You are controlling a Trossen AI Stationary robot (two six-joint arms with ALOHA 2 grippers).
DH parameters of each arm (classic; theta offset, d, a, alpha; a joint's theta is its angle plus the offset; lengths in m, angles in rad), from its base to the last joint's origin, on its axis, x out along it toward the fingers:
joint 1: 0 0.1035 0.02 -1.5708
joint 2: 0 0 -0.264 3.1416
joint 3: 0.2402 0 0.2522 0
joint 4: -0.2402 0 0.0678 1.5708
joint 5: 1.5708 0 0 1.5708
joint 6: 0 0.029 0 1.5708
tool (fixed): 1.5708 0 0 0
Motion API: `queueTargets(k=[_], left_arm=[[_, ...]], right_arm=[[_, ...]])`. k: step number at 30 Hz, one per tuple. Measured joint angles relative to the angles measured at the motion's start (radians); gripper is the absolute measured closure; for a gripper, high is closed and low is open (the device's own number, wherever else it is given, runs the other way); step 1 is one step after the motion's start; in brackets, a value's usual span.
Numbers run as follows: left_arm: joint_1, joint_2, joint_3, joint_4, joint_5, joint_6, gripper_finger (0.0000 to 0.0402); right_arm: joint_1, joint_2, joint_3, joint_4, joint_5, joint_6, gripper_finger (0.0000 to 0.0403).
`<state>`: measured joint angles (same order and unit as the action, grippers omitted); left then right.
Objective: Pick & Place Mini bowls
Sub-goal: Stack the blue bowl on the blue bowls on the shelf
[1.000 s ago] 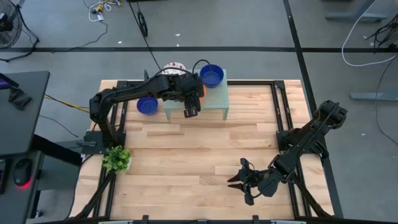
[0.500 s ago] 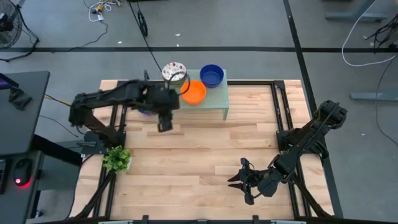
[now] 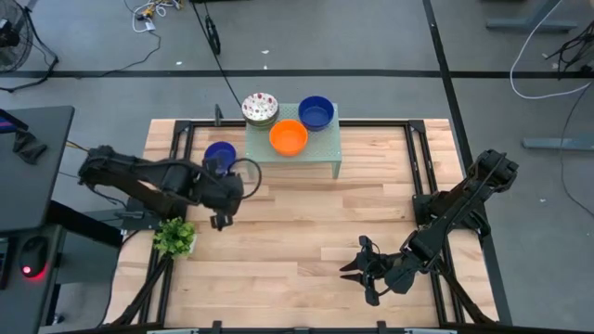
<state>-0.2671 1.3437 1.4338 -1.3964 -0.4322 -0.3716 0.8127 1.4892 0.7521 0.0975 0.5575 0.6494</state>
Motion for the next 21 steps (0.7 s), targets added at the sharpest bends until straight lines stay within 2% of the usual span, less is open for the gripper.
queueTargets(k=[6,12,14,16,21], left_arm=[[0.095,-0.189,-0.390,0.255,0.017,0.012,0.0239],[0.293,-0.294,-0.663,0.470,0.017,0.137,0.0185],[0.366,-0.291,-0.716,0.537,0.020,0.191,0.0171],[0.443,-0.270,-0.705,0.562,0.052,0.232,0.0165],[0.590,-0.212,-0.704,0.671,0.085,0.305,0.0177]], right_arm=[[-0.001,0.000,0.000,0.013,0.001,-0.003,0.0316],[-0.011,0.000,0.000,0.028,0.002,-0.029,0.0316],[-0.018,0.000,0.000,0.031,0.003,-0.031,0.0316],[-0.025,0.000,0.000,0.030,0.003,-0.031,0.0316],[-0.028,0.000,0.000,0.033,0.002,-0.032,0.0316]])
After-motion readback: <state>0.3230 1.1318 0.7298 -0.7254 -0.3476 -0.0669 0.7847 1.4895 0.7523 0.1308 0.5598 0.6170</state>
